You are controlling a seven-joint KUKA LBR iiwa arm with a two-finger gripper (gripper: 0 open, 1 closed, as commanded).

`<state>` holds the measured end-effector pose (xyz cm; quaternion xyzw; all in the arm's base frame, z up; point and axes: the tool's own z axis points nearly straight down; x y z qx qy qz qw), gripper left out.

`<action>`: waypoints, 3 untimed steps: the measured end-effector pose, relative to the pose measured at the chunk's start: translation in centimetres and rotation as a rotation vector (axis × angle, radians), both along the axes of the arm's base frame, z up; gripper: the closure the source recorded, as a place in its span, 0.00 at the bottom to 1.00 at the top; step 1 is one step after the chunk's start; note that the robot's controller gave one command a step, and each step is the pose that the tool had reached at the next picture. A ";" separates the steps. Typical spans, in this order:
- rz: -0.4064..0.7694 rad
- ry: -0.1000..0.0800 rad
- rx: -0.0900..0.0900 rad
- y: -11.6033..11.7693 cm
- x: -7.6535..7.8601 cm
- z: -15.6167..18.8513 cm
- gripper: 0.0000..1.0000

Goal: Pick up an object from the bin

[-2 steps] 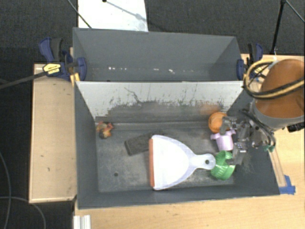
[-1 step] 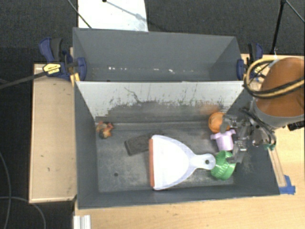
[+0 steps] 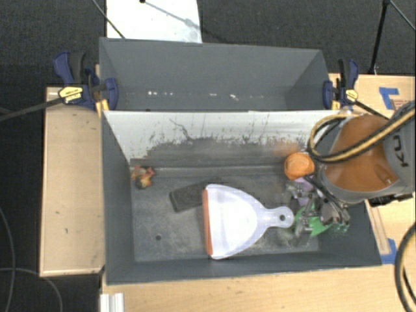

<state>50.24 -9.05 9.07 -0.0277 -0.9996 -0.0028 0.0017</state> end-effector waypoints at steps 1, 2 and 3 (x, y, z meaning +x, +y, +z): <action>-0.037 -0.003 -0.005 0.0 -1.3 -0.4 0.00; -0.186 -0.006 -0.006 1.6 -0.6 0.9 0.00; -0.237 -0.003 -0.006 0.5 -2.4 -2.2 0.00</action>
Offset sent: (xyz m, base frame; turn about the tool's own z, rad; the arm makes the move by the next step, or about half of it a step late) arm -0.0073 0.0149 0.0093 0.1865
